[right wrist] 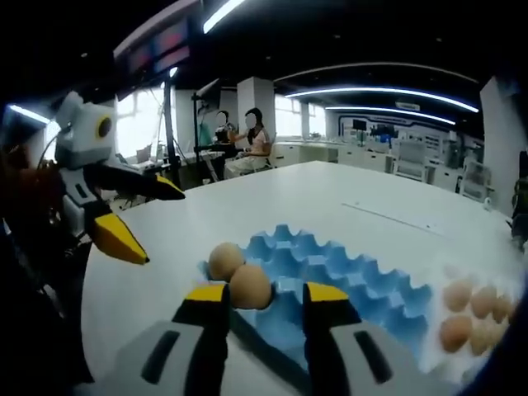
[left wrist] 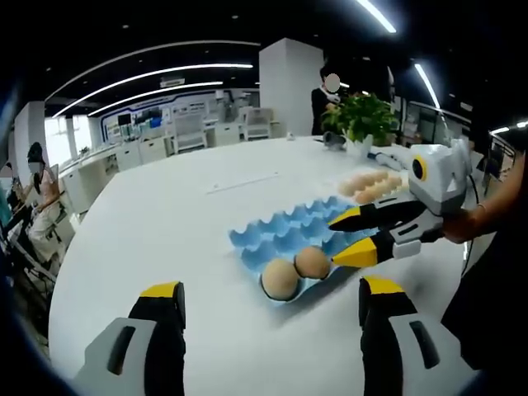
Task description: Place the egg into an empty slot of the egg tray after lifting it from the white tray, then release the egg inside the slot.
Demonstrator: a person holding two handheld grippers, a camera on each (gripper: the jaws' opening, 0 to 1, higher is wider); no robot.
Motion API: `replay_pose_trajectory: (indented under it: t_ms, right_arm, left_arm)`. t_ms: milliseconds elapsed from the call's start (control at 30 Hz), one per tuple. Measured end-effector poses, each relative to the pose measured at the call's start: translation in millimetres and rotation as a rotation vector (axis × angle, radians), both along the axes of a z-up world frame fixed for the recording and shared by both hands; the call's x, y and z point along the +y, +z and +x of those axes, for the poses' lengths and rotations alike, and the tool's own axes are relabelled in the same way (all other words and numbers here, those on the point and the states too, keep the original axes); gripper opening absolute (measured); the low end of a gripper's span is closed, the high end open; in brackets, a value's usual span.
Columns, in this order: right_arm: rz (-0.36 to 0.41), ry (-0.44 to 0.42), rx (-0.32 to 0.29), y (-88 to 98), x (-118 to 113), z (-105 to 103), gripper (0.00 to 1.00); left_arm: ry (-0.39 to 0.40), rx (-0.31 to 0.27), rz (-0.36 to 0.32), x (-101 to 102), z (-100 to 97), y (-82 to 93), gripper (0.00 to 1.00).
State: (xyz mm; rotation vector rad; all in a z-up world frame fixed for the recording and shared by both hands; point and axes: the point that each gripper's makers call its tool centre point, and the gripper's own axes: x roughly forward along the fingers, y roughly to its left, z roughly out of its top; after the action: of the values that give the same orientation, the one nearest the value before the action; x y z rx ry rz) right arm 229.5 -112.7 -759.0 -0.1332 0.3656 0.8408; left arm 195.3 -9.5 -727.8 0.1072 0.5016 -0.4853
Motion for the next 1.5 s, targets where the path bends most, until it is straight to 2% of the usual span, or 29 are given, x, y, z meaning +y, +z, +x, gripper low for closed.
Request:
replay_pose_trajectory:
  t_ms: [167, 267, 333, 500, 767, 900, 1033, 1133, 1300, 1400, 1500]
  right_arm:
    - [-0.004, -0.018, 0.001, -0.9, -8, -1, 0.35]
    - [-0.003, -0.052, -0.002, 1.2, -22, 1, 0.35]
    - [0.003, -0.093, -0.009, 4.2, -36, 4, 0.35]
    - [0.015, -0.248, -0.004, 7.7, -89, 12, 0.35]
    - [0.000, -0.401, 0.001, 5.1, -148, 11, 0.35]
    - [0.002, -0.509, -0.012, 8.0, -182, 13, 0.35]
    - [-0.003, -0.642, -0.056, 15.7, -224, 15, 0.35]
    - [0.013, -0.757, -0.042, 14.6, -259, 17, 0.35]
    - [0.047, -0.869, 0.005, 5.3, -292, 19, 0.35]
    - [0.056, -0.873, 0.035, -2.4, -295, 21, 0.35]
    - [0.024, -0.865, 0.081, -17.3, -293, 22, 0.33]
  left_arm:
    - [-0.008, 0.007, -0.008, -3, -0.5, 0.0, 0.90]
    - [-0.010, 0.004, -0.001, -3, -0.4, 0.0, 0.90]
    - [-0.008, 0.004, -0.008, -4, 0.0, 0.8, 0.89]
    - [-0.004, -0.007, 0.005, -3, 2.2, 1.7, 0.89]
    - [-0.008, -0.011, 0.005, -4, 3.7, 3.0, 0.87]
    - [-0.005, -0.016, 0.009, -3, 4.0, 3.7, 0.87]
    - [-0.004, -0.018, 0.012, -2, 4.0, 4.3, 0.87]
    - [0.011, -0.025, 0.008, 0, 4.8, 5.5, 0.87]
    - [0.006, -0.026, 0.012, 1, 3.9, 6.2, 0.86]
    - [0.009, -0.025, 0.009, 2, 2.8, 6.0, 0.86]
    - [0.011, -0.021, 0.009, 2, 1.5, 5.4, 0.86]
